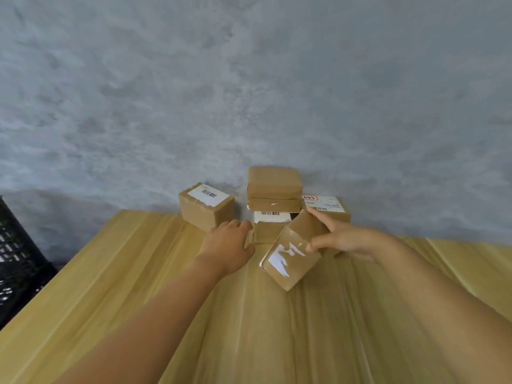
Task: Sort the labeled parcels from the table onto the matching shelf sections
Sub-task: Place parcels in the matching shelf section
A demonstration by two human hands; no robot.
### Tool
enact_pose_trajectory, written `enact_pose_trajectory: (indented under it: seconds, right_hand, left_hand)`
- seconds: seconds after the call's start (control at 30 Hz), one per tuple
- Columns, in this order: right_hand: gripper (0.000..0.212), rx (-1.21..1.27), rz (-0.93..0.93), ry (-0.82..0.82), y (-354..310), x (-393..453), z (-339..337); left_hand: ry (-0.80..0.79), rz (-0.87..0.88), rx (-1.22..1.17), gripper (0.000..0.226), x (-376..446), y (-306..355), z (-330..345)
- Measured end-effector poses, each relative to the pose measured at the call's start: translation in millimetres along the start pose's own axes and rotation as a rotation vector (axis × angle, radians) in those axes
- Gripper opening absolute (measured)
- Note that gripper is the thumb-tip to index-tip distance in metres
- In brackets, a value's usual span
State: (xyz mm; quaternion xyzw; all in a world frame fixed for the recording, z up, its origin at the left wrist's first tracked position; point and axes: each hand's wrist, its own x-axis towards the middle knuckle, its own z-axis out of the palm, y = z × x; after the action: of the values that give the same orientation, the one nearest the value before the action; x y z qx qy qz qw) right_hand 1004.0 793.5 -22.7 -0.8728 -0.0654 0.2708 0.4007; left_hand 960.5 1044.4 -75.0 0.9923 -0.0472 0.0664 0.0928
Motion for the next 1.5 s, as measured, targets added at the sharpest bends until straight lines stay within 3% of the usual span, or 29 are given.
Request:
enact_pose_trajectory:
  seconds: [0.17,0.3,0.37,0.47,0.67,0.77,0.9,1.0,1.1,1.23,1.4,1.5]
  right_hand:
    - [0.097,0.139,0.075,-0.148,25,-18,-35]
    - [0.052,0.520,0.079,-0.179,53,-23,-46]
    - [0.061,0.466,0.129,-0.117,63,-20,-40]
    - [0.057,0.290,0.127,-0.025,68,-11,-23]
    - [0.077,0.287,0.014,0.143,59,-6,-14]
    - [0.081,0.204,-0.124,0.139,46,-10,-19]
    - [0.086,0.238,-0.324,0.063,13,-20,-31]
    - [0.085,0.294,-0.431,0.031,-5,-29,-46]
    - [0.072,0.266,-0.482,0.127,-15,-34,-48]
    - [0.072,0.373,-0.402,0.399,-14,-26,-40]
    - [0.054,0.656,-0.275,0.131,3,-28,-29]
    - [0.063,0.693,-0.318,0.082,18,-37,-29]
  left_hand:
    - [0.008,0.023,0.017,0.046,13,14,3]
    - [0.017,0.021,0.054,0.048,16,12,4]
    - [0.017,0.020,0.068,0.049,17,11,4]
    - [0.024,0.025,0.071,0.047,18,14,3]
    - [0.006,0.035,0.056,0.044,16,19,-4]
    - [-0.034,0.045,-0.204,0.047,15,31,-14]
    - [-0.335,0.057,-0.819,0.064,14,55,-40]
    - [-0.455,0.108,-1.042,0.054,13,61,-52]
    - [-0.393,0.116,-1.168,0.047,10,68,-54]
    - [-0.241,-0.002,-1.278,0.063,11,80,-52]
    - [-0.190,-0.057,-1.370,0.058,10,90,-47]
    - [-0.213,-0.046,-1.339,0.052,6,94,-42]
